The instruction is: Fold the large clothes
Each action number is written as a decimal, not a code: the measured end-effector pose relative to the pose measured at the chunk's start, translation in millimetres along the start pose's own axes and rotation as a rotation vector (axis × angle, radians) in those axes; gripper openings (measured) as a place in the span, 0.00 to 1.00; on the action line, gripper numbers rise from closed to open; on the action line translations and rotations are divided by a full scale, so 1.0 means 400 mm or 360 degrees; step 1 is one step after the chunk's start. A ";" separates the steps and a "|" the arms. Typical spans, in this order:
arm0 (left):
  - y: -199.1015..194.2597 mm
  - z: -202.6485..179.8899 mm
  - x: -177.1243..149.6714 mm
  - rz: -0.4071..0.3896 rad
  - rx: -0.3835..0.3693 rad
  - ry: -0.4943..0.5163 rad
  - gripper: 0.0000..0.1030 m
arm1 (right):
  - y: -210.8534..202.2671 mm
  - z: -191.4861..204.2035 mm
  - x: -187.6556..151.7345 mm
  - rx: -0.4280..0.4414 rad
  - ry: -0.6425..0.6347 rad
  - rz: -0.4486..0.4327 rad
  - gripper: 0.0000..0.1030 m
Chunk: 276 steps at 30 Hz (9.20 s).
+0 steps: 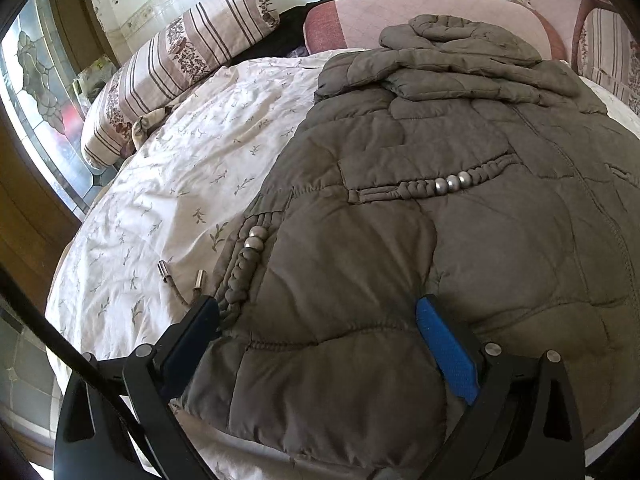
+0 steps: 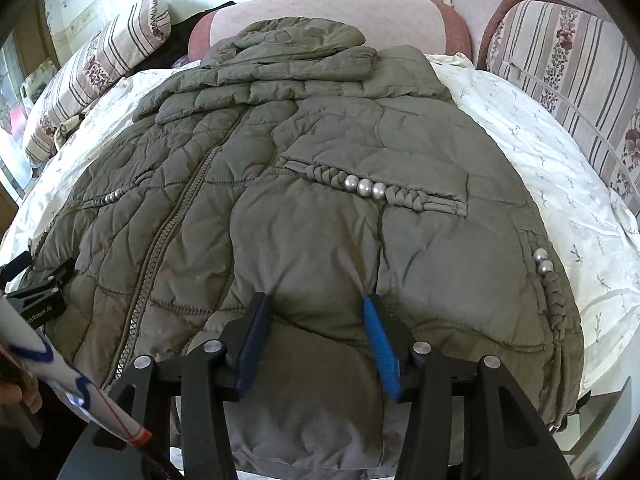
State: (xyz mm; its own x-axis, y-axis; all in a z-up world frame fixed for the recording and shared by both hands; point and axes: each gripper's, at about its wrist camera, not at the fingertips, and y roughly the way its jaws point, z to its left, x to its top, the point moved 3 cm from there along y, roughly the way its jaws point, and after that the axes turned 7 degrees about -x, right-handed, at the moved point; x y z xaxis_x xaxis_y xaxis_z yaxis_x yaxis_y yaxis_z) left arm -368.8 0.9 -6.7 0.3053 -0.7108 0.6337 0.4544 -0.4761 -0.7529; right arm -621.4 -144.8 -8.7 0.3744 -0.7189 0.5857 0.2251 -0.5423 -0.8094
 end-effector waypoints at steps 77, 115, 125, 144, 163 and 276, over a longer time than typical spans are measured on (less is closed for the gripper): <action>-0.051 0.192 -0.094 -0.0040 -0.0738 -0.0681 0.67 | -0.017 -0.493 -0.122 0.0344 0.1125 -0.0058 0.69; -0.043 0.060 -0.092 -0.0148 -0.0300 -0.0243 0.82 | -0.018 -0.222 -0.128 0.0236 0.0526 -0.0177 0.65; -0.055 0.045 -0.097 -0.0187 -0.0211 -0.0163 0.85 | -0.020 -0.248 -0.136 0.0346 0.0669 -0.0170 0.64; -0.056 0.048 -0.096 -0.0193 -0.0163 -0.0137 0.89 | -0.021 -0.240 -0.123 0.0310 0.0617 -0.0103 0.59; -0.084 0.008 -0.093 -0.0256 -0.0129 0.0022 0.64 | -0.026 -0.252 -0.129 0.0348 0.0647 -0.0116 0.44; -0.356 0.091 0.212 -0.0585 -0.0380 -0.0227 0.21 | -0.373 -0.254 0.196 0.0379 0.0675 -0.0587 0.15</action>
State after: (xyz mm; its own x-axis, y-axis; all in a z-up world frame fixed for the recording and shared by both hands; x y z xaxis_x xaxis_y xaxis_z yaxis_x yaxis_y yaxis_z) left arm -377.2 27.1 160.9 0.2796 -0.4020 0.8719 0.3537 -0.8011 -0.4828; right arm -717.1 -164.4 161.9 -0.1466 -0.6391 0.7550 0.4851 -0.7116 -0.5082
